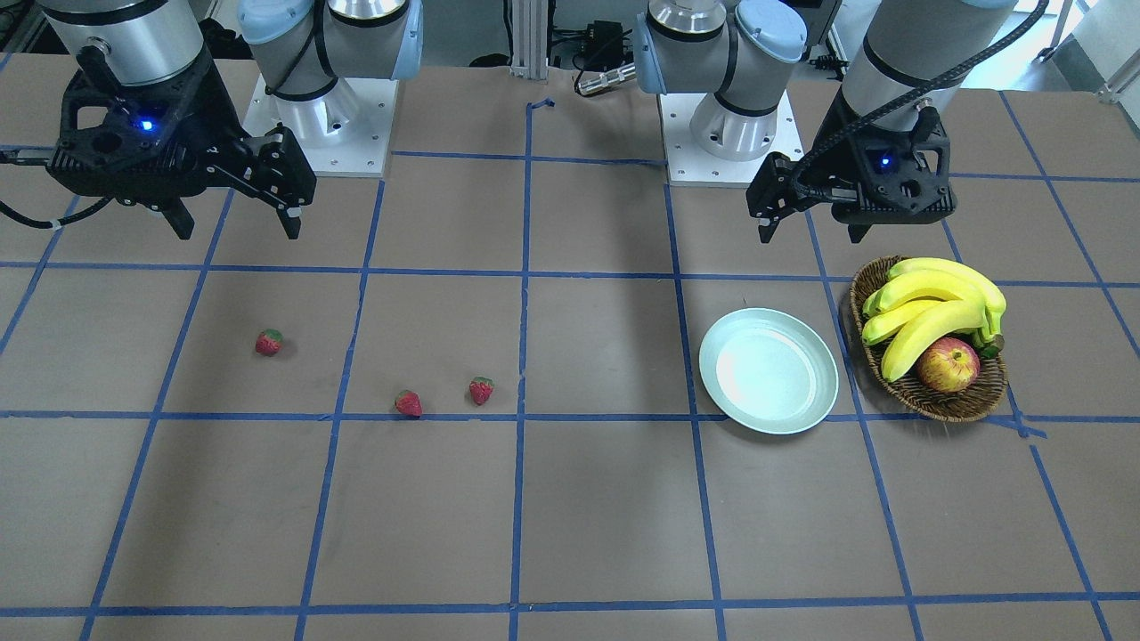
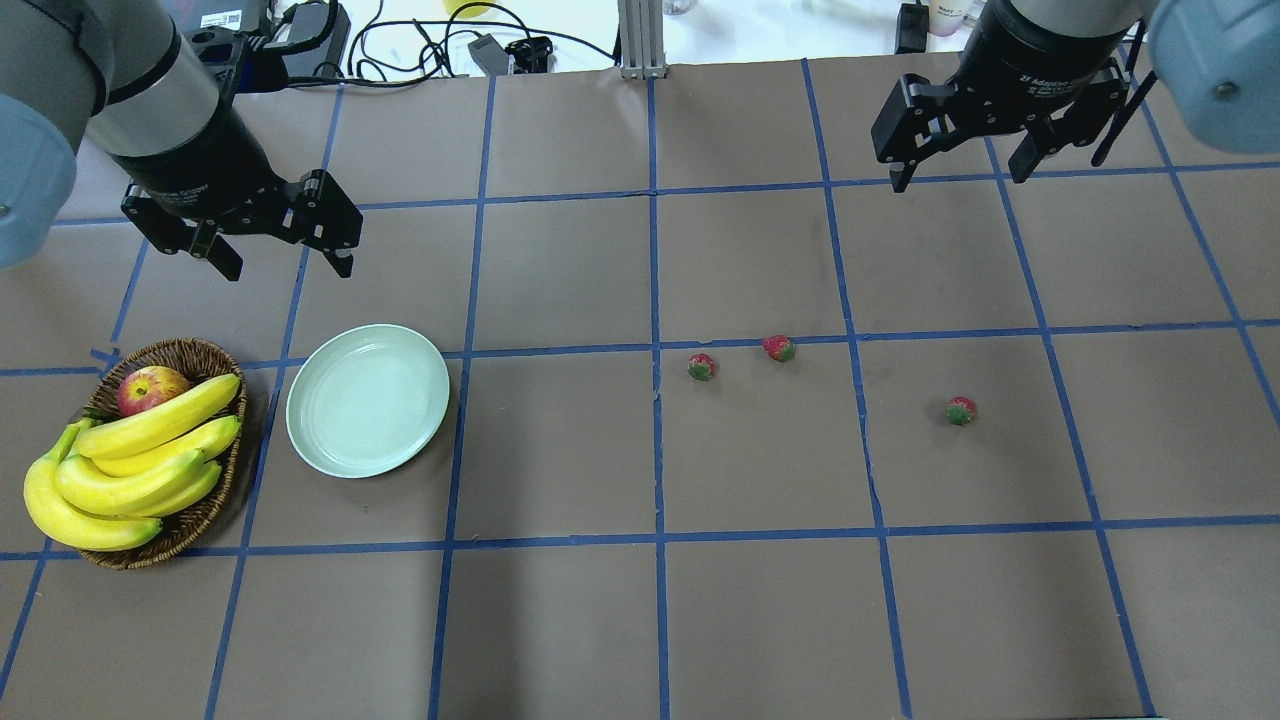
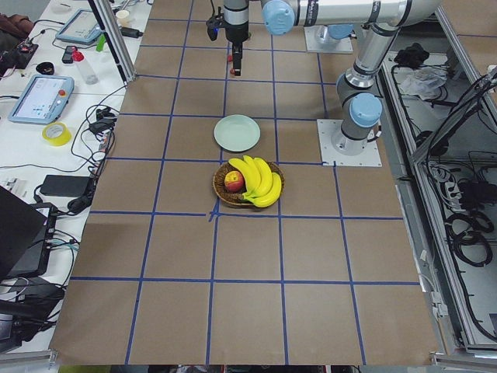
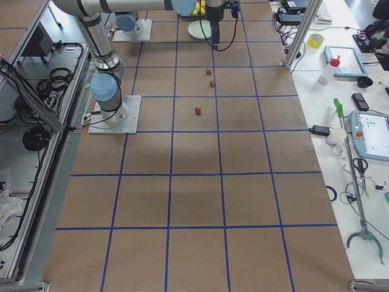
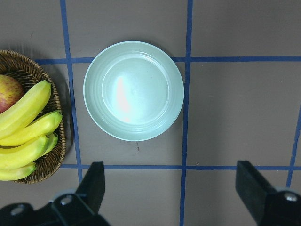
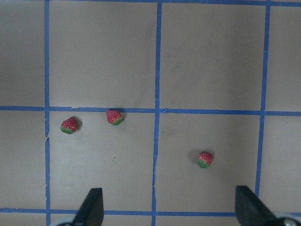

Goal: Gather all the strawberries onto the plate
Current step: 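Lower the right gripper onto the nearest strawberry and close on it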

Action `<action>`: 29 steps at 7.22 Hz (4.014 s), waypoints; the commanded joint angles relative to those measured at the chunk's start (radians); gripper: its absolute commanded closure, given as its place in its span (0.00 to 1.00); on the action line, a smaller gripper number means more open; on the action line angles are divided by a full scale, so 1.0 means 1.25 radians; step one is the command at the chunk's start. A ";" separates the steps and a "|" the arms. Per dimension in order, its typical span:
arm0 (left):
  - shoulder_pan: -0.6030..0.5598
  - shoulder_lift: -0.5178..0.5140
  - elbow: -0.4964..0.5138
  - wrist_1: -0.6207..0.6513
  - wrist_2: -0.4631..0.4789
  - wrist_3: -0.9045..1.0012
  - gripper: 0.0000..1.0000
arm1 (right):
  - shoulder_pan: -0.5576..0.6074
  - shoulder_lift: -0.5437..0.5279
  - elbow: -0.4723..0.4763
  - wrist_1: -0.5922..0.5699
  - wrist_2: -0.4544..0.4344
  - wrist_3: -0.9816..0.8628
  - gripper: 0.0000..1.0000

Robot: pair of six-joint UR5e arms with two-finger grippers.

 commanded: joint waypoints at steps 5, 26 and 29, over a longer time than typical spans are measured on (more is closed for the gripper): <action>-0.003 -0.001 -0.004 0.000 -0.001 -0.001 0.00 | 0.107 0.111 0.022 -0.027 0.002 0.184 0.00; -0.003 0.004 -0.021 0.009 -0.001 -0.005 0.00 | 0.260 0.369 0.280 -0.608 0.004 0.364 0.89; -0.003 0.004 -0.021 0.008 0.000 -0.004 0.00 | 0.260 0.361 0.269 -0.610 0.004 0.365 1.00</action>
